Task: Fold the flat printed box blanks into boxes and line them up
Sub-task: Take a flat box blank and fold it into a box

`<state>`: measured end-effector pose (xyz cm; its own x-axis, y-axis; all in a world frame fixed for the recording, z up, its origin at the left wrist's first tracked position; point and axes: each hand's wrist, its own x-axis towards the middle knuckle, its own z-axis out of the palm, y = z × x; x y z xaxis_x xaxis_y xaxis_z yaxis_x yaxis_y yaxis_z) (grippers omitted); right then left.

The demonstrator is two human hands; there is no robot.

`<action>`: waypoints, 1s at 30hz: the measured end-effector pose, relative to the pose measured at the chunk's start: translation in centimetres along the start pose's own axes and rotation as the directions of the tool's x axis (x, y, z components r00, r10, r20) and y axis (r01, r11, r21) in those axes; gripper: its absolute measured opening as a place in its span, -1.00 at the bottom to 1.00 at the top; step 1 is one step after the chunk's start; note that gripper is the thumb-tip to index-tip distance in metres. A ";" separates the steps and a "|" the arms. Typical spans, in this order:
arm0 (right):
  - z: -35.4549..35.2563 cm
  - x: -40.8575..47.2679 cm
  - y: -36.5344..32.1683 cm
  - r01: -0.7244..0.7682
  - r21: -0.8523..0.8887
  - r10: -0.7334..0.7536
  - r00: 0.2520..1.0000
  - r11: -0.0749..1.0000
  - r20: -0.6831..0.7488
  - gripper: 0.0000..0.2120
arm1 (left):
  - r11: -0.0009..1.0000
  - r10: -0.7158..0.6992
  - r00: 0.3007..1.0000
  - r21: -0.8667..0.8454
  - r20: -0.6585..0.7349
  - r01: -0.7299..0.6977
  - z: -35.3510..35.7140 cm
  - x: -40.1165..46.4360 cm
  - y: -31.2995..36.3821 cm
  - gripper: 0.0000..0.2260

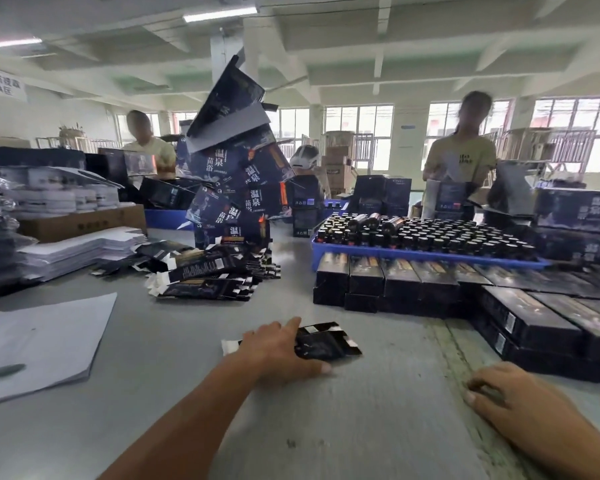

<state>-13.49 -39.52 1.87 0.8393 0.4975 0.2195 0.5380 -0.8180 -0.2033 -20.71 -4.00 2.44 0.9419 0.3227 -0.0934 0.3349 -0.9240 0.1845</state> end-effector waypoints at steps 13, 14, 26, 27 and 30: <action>-0.1 -0.2 -2.0 -0.058 0.366 0.125 0.979 0.929 -0.164 -0.82 | 0.947 0.322 0.846 0.153 -0.424 -0.284 -0.6 -2.9 2.6 -0.10; -0.3 -0.3 -2.5 -0.036 0.428 0.137 0.968 0.903 -0.209 -0.88 | 0.934 0.355 0.823 0.137 -0.444 -0.329 -0.5 -3.4 3.0 -0.12; -2.1 -1.9 -6.0 0.213 0.690 0.000 0.956 0.692 -0.295 -0.82 | 0.776 0.553 0.645 0.043 -0.526 -0.630 0.7 -6.0 6.5 -0.27; -2.2 -1.9 -6.2 0.219 0.679 -0.015 0.956 0.701 -0.293 -0.86 | 0.764 0.563 0.637 0.037 -0.526 -0.644 0.7 -6.1 6.7 -0.28; -2.0 -2.1 -6.6 0.249 0.619 -0.065 0.951 0.745 -0.304 -0.81 | 0.755 0.579 0.613 0.071 -0.538 -0.651 0.9 -6.5 7.3 -0.25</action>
<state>-18.93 -35.75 4.70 0.7391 0.4382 0.5116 0.6579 -0.3066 -0.6878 -24.44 -13.02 3.56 0.7853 -0.2269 0.5761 -0.3623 -0.9229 0.1303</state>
